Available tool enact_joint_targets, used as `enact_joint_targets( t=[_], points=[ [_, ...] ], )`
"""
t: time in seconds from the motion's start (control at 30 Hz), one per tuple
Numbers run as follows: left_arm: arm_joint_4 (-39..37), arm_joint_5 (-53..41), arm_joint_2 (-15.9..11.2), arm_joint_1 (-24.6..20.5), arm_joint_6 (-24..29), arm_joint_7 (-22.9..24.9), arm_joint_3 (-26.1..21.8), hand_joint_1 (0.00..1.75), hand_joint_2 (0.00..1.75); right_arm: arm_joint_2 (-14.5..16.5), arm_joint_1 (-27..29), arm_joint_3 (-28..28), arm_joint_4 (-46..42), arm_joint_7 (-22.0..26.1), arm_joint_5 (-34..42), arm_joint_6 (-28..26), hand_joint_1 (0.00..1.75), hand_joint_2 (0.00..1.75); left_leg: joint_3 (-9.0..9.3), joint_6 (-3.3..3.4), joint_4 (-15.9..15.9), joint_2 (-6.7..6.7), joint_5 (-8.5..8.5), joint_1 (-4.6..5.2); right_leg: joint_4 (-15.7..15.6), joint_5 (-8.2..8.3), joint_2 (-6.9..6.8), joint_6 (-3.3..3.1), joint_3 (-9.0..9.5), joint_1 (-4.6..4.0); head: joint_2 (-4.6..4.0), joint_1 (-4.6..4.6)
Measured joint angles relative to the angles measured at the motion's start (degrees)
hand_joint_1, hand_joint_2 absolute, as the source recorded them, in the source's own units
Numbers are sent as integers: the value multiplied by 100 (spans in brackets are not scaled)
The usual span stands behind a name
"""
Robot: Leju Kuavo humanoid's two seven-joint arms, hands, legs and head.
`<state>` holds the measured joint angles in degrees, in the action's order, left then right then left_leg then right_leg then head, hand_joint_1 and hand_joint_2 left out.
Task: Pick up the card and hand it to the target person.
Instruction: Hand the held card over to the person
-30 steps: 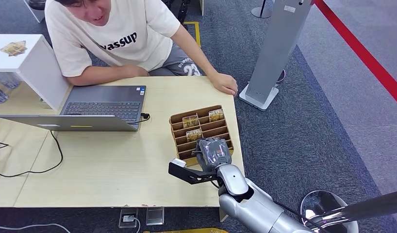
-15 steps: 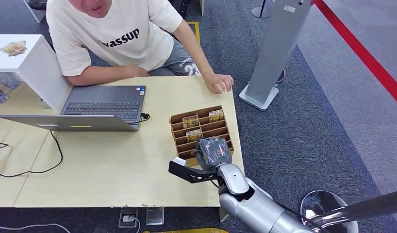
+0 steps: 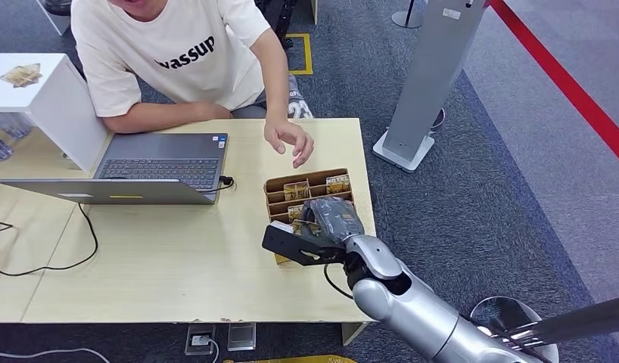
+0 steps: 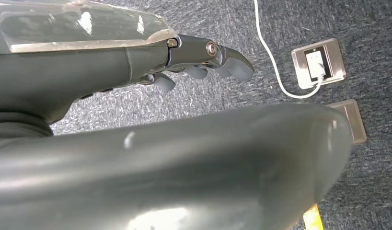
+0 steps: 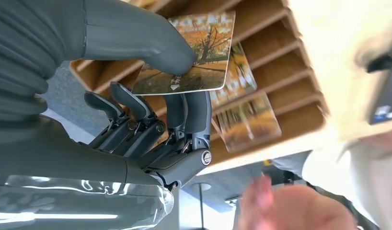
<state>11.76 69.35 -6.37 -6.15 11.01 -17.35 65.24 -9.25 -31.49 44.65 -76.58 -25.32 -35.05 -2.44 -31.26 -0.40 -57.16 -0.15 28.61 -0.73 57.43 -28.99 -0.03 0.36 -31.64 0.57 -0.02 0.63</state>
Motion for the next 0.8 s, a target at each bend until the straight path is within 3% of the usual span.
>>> enact_joint_targets(
  t=[0.27,0.6,0.8],
  points=[
    [0,61,-3,10,3,11,0,0,0,-201,-202,-74,-1006,-2,-169,-78,175,175,-1,0,0,1,0,0,0,0,1,0,0,0,-1,-2],
    [0,44,10,9,-23,-49,-2,0,0,-206,-188,-115,-1189,1046,-950,-1519,175,175,-2,0,0,0,0,0,0,0,0,0,1,0,1,-2],
    [0,14,33,8,-73,-85,-2,0,0,-172,-106,-219,-852,1697,-979,-2297,175,175,-4,0,0,-1,0,0,0,0,-1,0,0,0,0,-1]
  ],
)
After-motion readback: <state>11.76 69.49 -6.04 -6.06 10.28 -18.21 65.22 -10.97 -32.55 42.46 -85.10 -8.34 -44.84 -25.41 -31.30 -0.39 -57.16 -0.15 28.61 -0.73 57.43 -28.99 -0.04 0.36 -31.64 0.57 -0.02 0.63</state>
